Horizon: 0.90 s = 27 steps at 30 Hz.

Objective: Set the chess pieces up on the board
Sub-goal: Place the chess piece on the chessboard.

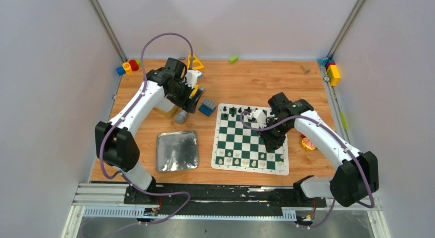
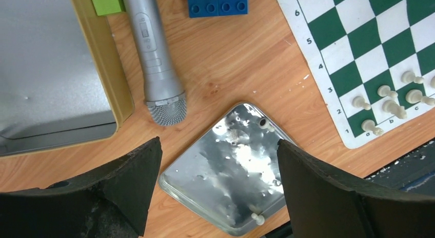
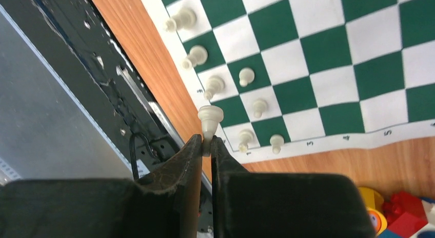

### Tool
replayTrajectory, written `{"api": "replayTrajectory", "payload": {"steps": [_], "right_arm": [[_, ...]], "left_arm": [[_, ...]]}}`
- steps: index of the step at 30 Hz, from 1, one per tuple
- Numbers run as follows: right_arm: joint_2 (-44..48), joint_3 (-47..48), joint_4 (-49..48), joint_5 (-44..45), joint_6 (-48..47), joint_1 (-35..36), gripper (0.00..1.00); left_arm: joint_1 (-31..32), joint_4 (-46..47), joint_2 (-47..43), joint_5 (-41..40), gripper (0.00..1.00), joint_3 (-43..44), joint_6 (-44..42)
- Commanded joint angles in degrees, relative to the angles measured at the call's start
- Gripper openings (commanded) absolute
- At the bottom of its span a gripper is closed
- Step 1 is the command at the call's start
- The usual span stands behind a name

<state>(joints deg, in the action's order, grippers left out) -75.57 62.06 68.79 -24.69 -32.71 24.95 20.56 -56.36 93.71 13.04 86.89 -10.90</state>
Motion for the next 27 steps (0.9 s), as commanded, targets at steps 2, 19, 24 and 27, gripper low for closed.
{"api": "replayTrajectory", "payload": {"steps": [2,19,24,27], "right_arm": [[1.2,-2.0,6.7,6.6,-5.1,0.1,0.00],[-3.9,-8.4,-0.3,11.3,-1.6,5.1,0.00],[-6.3,-8.1,-1.2,12.0,-0.4,7.2,0.00],[-7.9,-8.3,-1.4,12.8,0.0,8.1,0.00]], "left_arm": [[0.0,0.5,-2.2,-3.2,0.93,0.0,-1.4],[0.0,1.5,-3.5,-5.6,1.00,-0.8,-0.5],[0.0,1.6,-4.2,-5.8,1.00,-1.0,-0.8],[0.0,1.5,-4.5,-5.7,1.00,-1.2,-0.8]]}}
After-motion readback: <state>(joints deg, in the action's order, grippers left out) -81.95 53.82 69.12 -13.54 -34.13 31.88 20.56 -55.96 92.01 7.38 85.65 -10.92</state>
